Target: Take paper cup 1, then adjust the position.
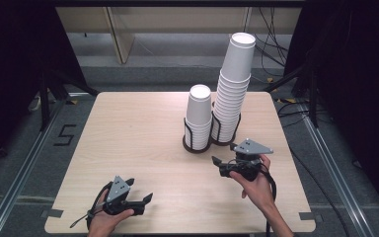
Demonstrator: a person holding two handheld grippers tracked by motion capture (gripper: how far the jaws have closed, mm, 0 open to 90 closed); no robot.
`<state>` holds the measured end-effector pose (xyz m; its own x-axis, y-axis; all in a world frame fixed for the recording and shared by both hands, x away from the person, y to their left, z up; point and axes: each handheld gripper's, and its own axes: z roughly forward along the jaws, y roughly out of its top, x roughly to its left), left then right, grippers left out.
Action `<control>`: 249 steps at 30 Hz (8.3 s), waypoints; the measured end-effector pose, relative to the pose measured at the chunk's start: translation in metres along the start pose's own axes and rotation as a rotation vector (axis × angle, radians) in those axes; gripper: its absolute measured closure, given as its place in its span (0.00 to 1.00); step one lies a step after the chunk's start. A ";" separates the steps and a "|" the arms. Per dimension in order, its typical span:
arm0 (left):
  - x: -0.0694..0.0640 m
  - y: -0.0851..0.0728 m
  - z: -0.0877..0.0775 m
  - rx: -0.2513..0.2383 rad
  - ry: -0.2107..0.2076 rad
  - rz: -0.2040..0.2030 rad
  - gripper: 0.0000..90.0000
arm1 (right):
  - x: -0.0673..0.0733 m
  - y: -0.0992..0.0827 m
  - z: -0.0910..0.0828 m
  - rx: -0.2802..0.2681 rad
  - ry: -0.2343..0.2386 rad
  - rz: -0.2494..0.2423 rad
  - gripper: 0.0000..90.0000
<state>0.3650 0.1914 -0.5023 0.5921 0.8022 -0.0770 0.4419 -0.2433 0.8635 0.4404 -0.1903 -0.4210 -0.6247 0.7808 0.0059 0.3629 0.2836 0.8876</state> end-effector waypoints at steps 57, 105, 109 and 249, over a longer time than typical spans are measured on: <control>-0.002 -0.002 -0.001 0.004 -0.019 -0.002 0.16 | 0.003 0.129 0.092 -0.040 -0.181 0.072 0.18; -0.002 -0.003 0.001 0.010 -0.022 -0.003 0.16 | 0.024 0.197 0.017 -0.231 -0.090 0.041 0.21; -0.002 -0.003 0.001 0.011 -0.024 0.001 0.16 | 0.032 0.191 0.004 -0.240 -0.037 0.014 0.21; -0.039 0.027 0.010 -0.358 -0.215 0.214 0.12 | 0.083 0.046 0.042 0.005 0.664 0.269 0.26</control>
<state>0.3608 0.1481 -0.4813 0.7874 0.6142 0.0527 0.0569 -0.1576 0.9859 0.4339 -0.0894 -0.3992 -0.8015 0.3208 0.5046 0.5656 0.1330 0.8139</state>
